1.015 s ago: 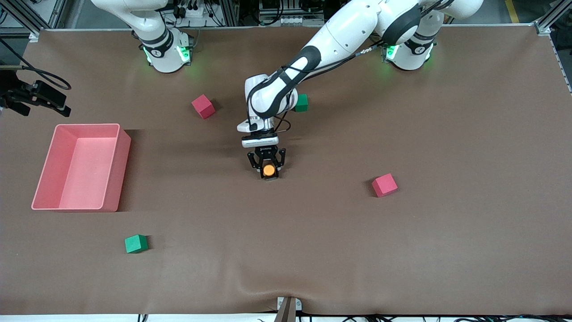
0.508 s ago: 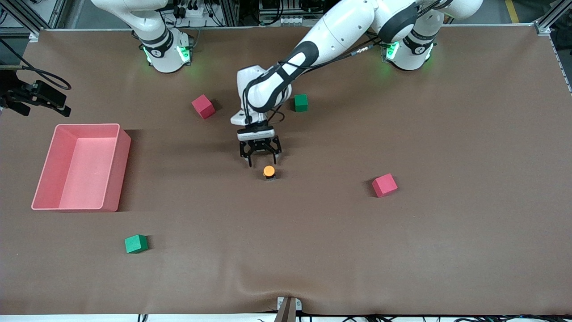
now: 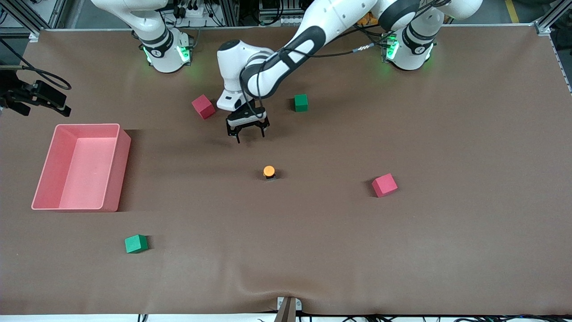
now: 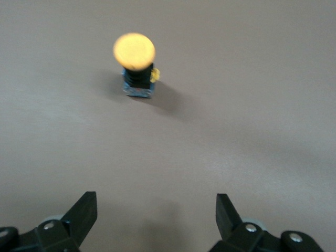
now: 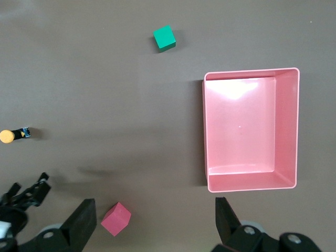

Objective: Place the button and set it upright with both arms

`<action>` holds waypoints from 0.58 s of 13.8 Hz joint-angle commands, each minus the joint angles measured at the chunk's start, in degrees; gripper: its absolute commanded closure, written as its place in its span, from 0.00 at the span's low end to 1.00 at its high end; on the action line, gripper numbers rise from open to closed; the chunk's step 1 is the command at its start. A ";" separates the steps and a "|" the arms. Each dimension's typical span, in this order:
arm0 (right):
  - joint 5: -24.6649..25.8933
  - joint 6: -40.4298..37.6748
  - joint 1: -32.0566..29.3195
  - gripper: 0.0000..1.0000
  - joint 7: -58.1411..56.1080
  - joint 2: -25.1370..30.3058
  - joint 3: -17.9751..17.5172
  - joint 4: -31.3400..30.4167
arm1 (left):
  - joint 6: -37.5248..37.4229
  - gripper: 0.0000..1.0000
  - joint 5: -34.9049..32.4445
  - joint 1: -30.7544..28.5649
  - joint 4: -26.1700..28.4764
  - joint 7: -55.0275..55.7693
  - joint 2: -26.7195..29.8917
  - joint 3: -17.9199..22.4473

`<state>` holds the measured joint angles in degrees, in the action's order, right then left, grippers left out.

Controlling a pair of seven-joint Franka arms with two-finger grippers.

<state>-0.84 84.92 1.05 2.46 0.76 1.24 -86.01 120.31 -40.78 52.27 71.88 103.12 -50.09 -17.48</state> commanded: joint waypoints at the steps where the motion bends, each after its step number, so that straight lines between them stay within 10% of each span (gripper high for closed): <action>1: 0.76 -0.81 -0.79 0.00 -0.79 -0.59 -0.53 1.29 | -3.85 0.00 11.74 -5.23 1.51 -9.85 8.49 -0.02; 8: 0.76 -0.73 -0.70 0.00 -0.79 -0.59 -0.53 1.29 | -18.78 0.00 33.11 -25.26 1.51 -41.46 27.39 -0.28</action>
<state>-0.84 84.90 1.00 2.44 0.74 1.23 -85.98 104.57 -12.68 32.70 70.79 69.26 -28.54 -17.02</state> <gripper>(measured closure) 0.000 0.000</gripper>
